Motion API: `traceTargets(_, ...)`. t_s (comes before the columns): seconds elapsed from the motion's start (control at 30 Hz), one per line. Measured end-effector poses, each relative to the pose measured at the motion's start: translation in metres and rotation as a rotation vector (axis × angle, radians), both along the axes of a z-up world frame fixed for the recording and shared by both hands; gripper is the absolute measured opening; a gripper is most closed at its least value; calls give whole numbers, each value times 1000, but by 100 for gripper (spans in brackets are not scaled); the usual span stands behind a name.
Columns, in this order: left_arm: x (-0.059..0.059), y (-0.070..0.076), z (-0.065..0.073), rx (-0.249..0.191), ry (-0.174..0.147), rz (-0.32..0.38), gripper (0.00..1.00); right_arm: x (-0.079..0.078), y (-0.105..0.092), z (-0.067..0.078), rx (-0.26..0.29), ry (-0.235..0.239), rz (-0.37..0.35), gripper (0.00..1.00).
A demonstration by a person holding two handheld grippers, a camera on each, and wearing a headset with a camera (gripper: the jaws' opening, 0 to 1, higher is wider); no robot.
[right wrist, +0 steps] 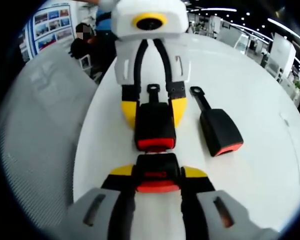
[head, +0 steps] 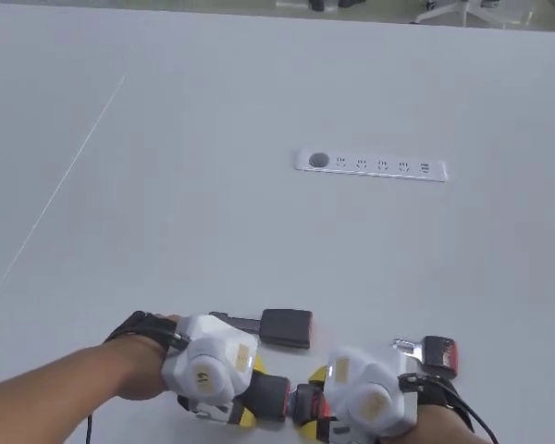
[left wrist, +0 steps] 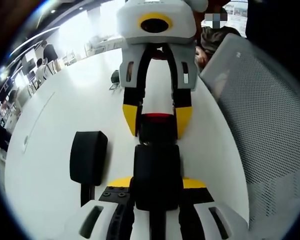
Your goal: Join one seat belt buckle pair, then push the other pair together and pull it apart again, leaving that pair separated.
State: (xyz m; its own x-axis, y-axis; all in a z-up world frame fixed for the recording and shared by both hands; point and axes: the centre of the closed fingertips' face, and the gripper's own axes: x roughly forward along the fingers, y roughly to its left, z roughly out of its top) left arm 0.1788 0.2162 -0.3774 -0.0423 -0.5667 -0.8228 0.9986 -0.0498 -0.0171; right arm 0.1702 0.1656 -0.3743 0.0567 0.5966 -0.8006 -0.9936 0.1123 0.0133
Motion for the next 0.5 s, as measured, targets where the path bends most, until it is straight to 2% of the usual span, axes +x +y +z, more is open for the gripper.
traceTargets(0.13, -1, 0, 0, -23, 9, 5, 34, -1, -2, 0, 8, -8, 5, 34)
traceTargets(0.5, -2, -1, 0, -43, 12, 7, 33, -3, -5, 1, 16, -22, 2, 34)
